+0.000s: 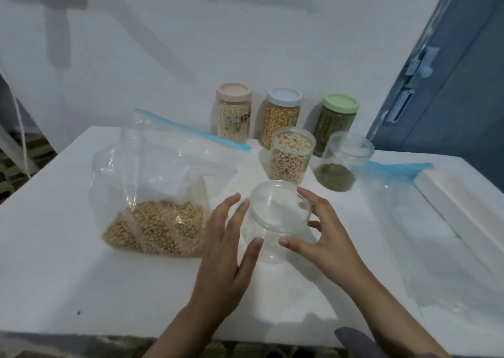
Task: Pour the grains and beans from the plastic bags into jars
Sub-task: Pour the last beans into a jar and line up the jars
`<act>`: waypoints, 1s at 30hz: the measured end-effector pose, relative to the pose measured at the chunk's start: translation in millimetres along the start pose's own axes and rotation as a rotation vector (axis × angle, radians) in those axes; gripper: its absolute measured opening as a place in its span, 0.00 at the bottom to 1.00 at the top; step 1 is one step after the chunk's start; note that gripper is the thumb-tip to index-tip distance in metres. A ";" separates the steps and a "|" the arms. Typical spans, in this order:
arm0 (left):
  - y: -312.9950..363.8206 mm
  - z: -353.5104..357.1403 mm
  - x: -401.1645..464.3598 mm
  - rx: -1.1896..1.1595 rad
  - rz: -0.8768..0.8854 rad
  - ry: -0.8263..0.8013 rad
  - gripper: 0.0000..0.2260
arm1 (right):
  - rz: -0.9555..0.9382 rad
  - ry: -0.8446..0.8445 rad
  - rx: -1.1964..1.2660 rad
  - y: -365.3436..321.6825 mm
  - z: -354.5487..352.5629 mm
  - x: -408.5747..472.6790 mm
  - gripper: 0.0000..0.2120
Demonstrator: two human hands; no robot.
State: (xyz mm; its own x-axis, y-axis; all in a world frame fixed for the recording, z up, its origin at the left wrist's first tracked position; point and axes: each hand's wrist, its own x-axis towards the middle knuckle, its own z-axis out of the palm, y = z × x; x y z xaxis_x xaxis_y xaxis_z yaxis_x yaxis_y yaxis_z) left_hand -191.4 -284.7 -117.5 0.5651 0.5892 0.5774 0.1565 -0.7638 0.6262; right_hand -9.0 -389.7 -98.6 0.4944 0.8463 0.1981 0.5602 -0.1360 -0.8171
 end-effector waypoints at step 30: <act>-16.4 7.7 4.3 -0.490 -0.346 -0.308 0.36 | 0.005 -0.020 0.379 25.3 -1.3 -20.5 0.36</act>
State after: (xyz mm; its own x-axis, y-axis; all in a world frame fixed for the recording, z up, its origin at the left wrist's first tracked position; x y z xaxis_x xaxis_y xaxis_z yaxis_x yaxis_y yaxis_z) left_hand -185.3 -271.7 -129.3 0.7652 0.6208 0.1707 0.0257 -0.2944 0.9553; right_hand -4.1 -411.2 -122.6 0.4816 0.8565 0.1859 0.2706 0.0565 -0.9610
